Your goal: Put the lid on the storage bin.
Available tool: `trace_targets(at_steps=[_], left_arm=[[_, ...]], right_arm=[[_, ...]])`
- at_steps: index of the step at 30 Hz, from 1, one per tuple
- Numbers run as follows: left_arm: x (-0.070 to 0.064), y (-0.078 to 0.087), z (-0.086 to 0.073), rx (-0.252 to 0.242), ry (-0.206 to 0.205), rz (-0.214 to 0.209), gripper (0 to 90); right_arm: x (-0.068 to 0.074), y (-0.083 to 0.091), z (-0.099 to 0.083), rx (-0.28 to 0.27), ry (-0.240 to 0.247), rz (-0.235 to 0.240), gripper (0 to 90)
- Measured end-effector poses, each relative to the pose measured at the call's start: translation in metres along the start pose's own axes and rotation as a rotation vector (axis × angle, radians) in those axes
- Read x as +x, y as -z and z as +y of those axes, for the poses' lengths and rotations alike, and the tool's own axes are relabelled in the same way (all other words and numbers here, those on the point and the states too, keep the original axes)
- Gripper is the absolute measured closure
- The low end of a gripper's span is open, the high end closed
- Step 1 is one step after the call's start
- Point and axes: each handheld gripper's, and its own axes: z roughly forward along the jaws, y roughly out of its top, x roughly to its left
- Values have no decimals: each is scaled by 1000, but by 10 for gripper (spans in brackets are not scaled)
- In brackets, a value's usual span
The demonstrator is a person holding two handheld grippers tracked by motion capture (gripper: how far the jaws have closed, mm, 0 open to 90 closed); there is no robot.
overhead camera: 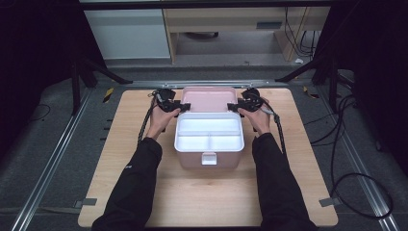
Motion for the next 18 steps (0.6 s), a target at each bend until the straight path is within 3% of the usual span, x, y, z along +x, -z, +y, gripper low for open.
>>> trace_targets(at_steps=[6, 7, 10, 11, 18], left_arm=[[0, 6, 3, -44, 13, 1, 517], [0, 11, 7, -85, 8, -2, 521], [-1, 18, 10, -117, 17, -9, 528], [-3, 25, 13, -143, 3, -15, 527], [-11, 52, 20, -194, -47, -35, 525]], right_arm=[[1, 4, 3, -33, -14, 5, 474], [1, 8, 5, -61, -19, 14, 476], [3, 14, 8, -93, -15, 19, 478], [5, 20, 12, -121, -6, 21, 478], [14, 42, 19, -192, 43, 44, 473]])
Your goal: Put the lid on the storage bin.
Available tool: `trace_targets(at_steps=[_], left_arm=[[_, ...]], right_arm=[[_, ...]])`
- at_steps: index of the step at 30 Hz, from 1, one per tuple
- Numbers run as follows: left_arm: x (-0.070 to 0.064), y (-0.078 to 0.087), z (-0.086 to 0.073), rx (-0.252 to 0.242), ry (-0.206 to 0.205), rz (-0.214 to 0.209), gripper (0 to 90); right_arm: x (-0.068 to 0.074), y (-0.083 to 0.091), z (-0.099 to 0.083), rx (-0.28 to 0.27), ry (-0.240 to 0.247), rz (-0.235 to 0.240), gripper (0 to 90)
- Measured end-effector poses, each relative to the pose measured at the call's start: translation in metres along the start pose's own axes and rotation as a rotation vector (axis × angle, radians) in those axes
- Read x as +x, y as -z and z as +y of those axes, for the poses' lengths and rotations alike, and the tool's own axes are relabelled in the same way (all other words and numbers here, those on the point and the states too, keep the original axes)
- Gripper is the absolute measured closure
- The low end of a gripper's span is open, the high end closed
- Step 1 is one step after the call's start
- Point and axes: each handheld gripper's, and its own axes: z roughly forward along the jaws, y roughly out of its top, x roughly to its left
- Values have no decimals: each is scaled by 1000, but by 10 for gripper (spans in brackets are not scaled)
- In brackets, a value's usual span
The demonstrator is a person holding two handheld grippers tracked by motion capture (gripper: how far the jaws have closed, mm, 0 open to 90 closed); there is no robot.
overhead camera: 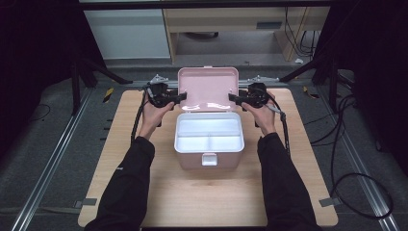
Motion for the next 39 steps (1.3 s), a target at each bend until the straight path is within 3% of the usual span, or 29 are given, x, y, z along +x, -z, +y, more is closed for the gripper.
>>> trace_targets(at_steps=[4, 10, 19, 27, 32, 36, 39], left_arm=[[-6, 9, 3, -9, -26, 4, 512], [-11, 19, 1, -37, -34, -9, 523], [-20, 34, 2, -38, -80, -6, 524], [-35, 47, 3, -13, -131, 41, 552], [-38, 55, -1, -21, -120, 28, 586], [-43, 60, -2, -3, -147, 36, 607], [-47, 65, -3, 13, -164, 41, 613]], right_arm=[[6, 8, 4, -11, 24, 3, 469], [12, 17, 8, -17, 54, 6, 468], [22, 31, 13, -11, 93, 1, 471], [35, 46, 19, -3, 136, -27, 491], [41, 54, 20, 2, 150, -32, 524], [41, 61, 15, -38, 124, -20, 592], [46, 67, 14, -13, 158, -37, 616]])
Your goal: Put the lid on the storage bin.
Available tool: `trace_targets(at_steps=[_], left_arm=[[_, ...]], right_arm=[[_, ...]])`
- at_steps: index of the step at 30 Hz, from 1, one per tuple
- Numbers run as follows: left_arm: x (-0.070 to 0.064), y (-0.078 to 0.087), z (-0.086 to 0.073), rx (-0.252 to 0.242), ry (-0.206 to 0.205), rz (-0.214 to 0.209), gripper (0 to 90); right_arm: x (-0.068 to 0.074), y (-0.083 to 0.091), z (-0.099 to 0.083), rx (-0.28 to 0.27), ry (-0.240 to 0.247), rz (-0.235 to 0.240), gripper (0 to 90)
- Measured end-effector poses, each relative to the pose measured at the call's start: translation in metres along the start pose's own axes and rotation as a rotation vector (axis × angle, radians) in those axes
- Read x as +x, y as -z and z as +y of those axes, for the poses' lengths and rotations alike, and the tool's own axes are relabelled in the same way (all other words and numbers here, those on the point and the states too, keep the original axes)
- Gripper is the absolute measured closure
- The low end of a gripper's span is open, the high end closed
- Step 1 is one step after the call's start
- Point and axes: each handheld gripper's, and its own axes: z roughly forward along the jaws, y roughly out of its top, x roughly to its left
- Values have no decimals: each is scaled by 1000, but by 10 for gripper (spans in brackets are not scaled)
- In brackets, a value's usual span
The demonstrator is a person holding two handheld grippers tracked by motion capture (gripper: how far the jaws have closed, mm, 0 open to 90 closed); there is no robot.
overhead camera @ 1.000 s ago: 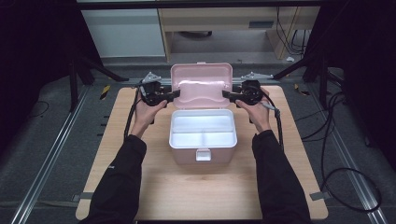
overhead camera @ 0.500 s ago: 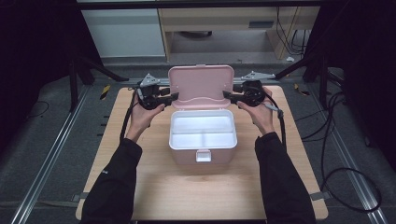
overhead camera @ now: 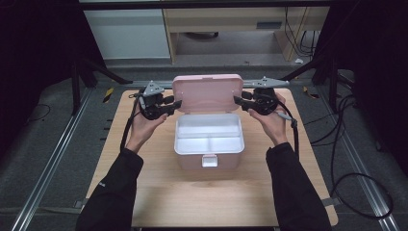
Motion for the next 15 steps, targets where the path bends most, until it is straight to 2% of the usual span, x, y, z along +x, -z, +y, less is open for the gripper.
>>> trace_targets(at_steps=[1, 2, 8, 13, 15], left_arm=[[0, 0, 0, 0, 0, 0, 616], [-1, 3, 0, 3, -2, -4, 620], [-7, 10, -4, 5, -10, -17, 621], [-11, 15, -9, 14, -11, -24, 638], [-12, 16, -10, 14, -11, -26, 645]], right_arm=[[0, 0, 0, 0, 0, 0, 616], [2, 3, 1, 16, 21, -10, 632], [7, 13, -1, 24, 7, -4, 688], [12, 20, -7, 53, 33, -3, 741], [13, 22, -8, 43, 29, -4, 750]])
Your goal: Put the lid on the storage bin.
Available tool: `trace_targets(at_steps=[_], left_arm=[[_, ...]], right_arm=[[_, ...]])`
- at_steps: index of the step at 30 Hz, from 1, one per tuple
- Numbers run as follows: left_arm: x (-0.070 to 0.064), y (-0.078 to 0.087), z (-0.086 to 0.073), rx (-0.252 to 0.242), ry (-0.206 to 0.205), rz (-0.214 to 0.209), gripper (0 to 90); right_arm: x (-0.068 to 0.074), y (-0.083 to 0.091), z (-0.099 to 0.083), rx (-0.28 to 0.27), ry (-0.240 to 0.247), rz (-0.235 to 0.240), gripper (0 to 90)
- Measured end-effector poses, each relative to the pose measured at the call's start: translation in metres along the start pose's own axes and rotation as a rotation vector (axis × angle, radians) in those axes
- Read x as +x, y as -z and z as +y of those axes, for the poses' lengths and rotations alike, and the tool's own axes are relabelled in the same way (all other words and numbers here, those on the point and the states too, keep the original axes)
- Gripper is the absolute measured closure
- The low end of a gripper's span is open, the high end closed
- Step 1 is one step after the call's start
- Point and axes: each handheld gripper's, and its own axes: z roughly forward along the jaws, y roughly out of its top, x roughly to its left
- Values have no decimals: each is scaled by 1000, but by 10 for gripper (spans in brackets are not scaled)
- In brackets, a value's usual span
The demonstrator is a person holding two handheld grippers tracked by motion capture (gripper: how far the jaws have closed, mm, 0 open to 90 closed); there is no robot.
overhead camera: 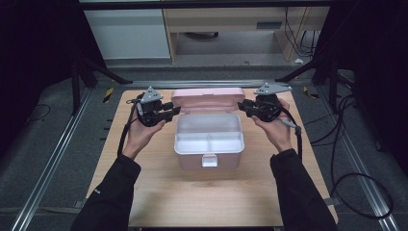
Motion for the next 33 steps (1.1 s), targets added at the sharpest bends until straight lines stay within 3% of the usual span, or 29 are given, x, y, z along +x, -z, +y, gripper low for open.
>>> trace_targets(at_steps=[10, 16, 17, 23, 33], left_arm=[[-14, 10, -14, 15, -1, -8, 652], [-25, 18, -29, 28, -12, -1, 604], [-27, 21, -35, 22, 0, -1, 590], [-32, 30, -52, 18, 1, 9, 520], [-33, 41, -70, 77, -35, 24, 485]], right_arm=[[12, 12, -17, 30, 8, 11, 768], [21, 19, -32, 36, 23, 20, 701], [24, 24, -37, 36, 27, 24, 673], [29, 36, -53, 47, 52, -3, 599], [33, 50, -78, 71, 24, 18, 535]])
